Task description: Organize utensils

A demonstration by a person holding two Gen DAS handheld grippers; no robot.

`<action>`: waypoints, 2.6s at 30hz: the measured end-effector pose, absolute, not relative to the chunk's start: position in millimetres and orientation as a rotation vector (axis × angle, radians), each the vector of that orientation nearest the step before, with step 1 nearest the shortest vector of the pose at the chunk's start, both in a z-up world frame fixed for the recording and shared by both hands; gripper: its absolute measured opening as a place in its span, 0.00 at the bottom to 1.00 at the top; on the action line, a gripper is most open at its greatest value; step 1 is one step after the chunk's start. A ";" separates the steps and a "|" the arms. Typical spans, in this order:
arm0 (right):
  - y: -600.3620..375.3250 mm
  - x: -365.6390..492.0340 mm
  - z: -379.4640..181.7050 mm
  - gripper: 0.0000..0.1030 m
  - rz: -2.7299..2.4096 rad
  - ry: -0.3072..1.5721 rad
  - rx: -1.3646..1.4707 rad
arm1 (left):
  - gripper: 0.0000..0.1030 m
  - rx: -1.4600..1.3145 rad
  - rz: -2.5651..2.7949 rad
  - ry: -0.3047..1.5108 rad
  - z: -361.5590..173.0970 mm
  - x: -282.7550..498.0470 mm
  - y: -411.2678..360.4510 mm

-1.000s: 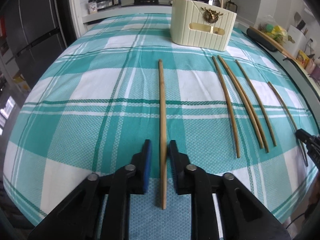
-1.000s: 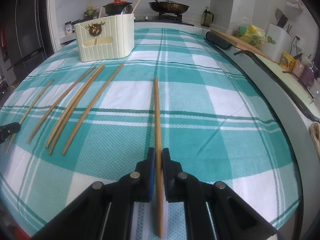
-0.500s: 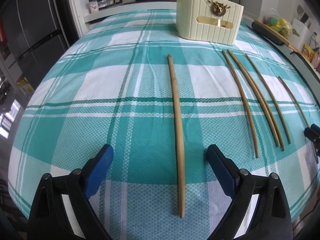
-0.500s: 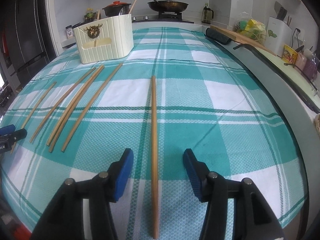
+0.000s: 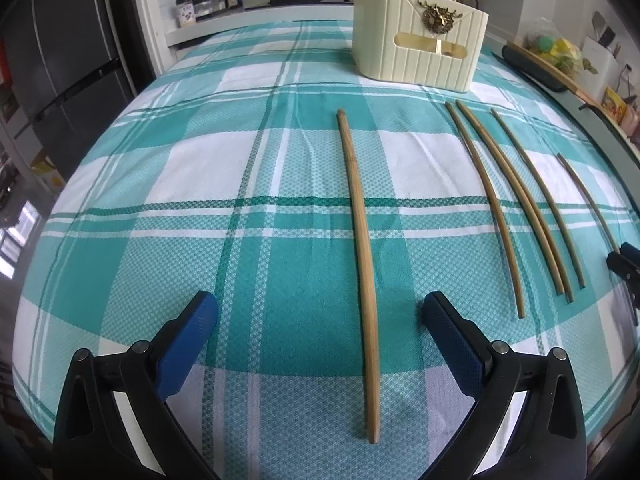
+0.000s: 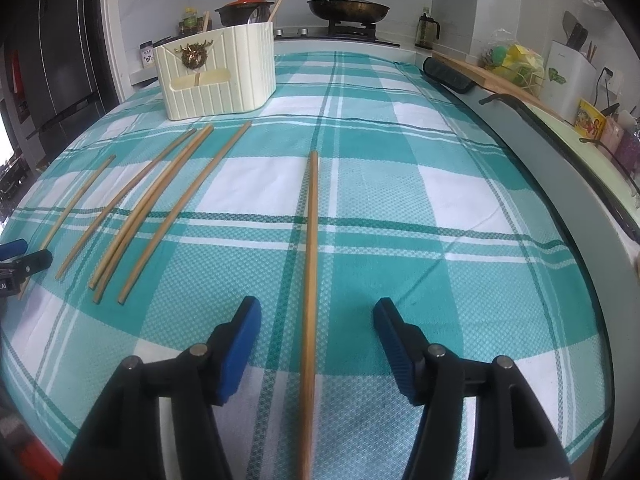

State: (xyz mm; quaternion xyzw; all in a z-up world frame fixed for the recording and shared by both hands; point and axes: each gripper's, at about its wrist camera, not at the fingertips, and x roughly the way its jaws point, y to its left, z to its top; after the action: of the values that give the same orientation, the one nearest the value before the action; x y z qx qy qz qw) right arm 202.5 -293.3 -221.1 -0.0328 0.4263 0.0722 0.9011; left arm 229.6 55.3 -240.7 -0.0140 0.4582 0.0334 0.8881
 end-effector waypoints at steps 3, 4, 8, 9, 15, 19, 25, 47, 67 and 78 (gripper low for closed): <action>-292.8 203.1 -220.6 0.59 0.149 0.894 -0.069 | 0.97 -0.025 0.058 0.969 -237.1 231.7 55.7; -292.0 204.0 -219.4 0.58 0.144 0.904 -0.078 | 0.95 -0.024 0.051 0.968 -234.2 232.7 56.5; -286.7 208.1 -209.7 0.58 0.160 0.908 -0.145 | 0.95 -0.028 0.021 0.954 -219.9 242.5 63.0; -286.6 211.0 -207.9 0.58 0.175 0.914 -0.140 | 0.95 -0.039 0.008 0.960 -217.7 247.2 65.8; -291.2 240.0 -207.8 0.57 0.241 0.984 -0.085 | 0.94 -0.085 -0.034 1.010 -217.0 282.7 76.9; -283.0 254.5 -215.1 0.45 0.269 1.005 -0.160 | 0.79 -0.056 -0.048 1.048 -227.4 308.2 71.3; -277.1 290.9 -215.8 0.39 0.291 1.002 -0.145 | 0.67 -0.039 -0.063 1.055 -228.3 342.0 64.8; -263.4 339.5 -186.9 0.07 0.312 0.925 -0.094 | 0.05 -0.120 -0.114 0.968 -179.5 363.5 66.5; -279.2 240.6 -38.5 0.07 0.383 0.573 -0.014 | 0.05 -0.169 -0.218 0.591 -31.6 255.5 72.7; -283.2 215.7 -2.8 0.07 0.348 0.436 0.004 | 0.05 -0.159 -0.240 0.518 -2.5 233.1 67.6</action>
State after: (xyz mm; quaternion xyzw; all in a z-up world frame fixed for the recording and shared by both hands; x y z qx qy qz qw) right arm 215.7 -283.2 -2.8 0.0018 0.2150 0.1719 0.9614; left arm 233.1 67.6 -2.5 -0.0785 0.2553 -0.1182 0.9564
